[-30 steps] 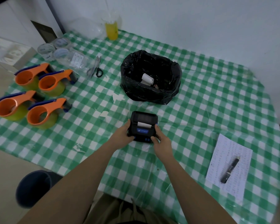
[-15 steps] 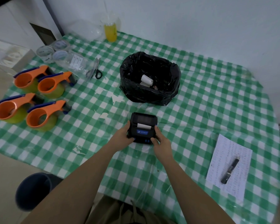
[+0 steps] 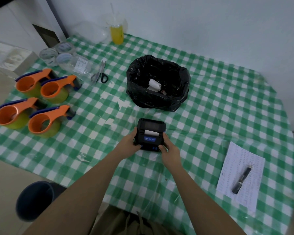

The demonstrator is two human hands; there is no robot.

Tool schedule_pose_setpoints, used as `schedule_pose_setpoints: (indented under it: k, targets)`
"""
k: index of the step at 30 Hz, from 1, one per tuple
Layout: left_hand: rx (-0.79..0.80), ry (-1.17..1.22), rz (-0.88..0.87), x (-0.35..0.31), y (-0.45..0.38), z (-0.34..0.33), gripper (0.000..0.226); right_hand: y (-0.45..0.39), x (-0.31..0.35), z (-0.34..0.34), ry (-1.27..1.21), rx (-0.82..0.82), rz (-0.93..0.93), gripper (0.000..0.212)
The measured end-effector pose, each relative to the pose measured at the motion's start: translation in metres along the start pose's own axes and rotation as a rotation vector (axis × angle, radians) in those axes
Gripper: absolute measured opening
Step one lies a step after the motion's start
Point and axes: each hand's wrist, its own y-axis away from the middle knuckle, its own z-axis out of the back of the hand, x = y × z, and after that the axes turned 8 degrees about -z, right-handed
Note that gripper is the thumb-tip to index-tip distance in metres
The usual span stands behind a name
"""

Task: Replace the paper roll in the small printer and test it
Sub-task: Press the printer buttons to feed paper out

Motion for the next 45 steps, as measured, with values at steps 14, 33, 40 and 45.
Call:
schedule_pose_setpoints:
  k: [14, 33, 40, 45]
  targets:
    - [0.058, -0.023, 0.034, -0.001, -0.003, 0.002, 0.085, -0.001, 0.003, 0.009, 0.074, 0.027, -0.002, 0.056]
    - [0.005, 0.001, -0.033, -0.011, 0.005, 0.002, 0.081, 0.0, 0.005, 0.009, 0.072, 0.016, -0.048, 0.056]
    - [-0.008, -0.006, -0.058, -0.011, 0.006, 0.002, 0.08, 0.0, 0.002, 0.007, 0.052, -0.005, -0.031, 0.056]
    - [-0.003, -0.003, -0.061, -0.012, 0.005, 0.003, 0.079, 0.0, 0.002, 0.008, 0.077, 0.002, -0.016, 0.056]
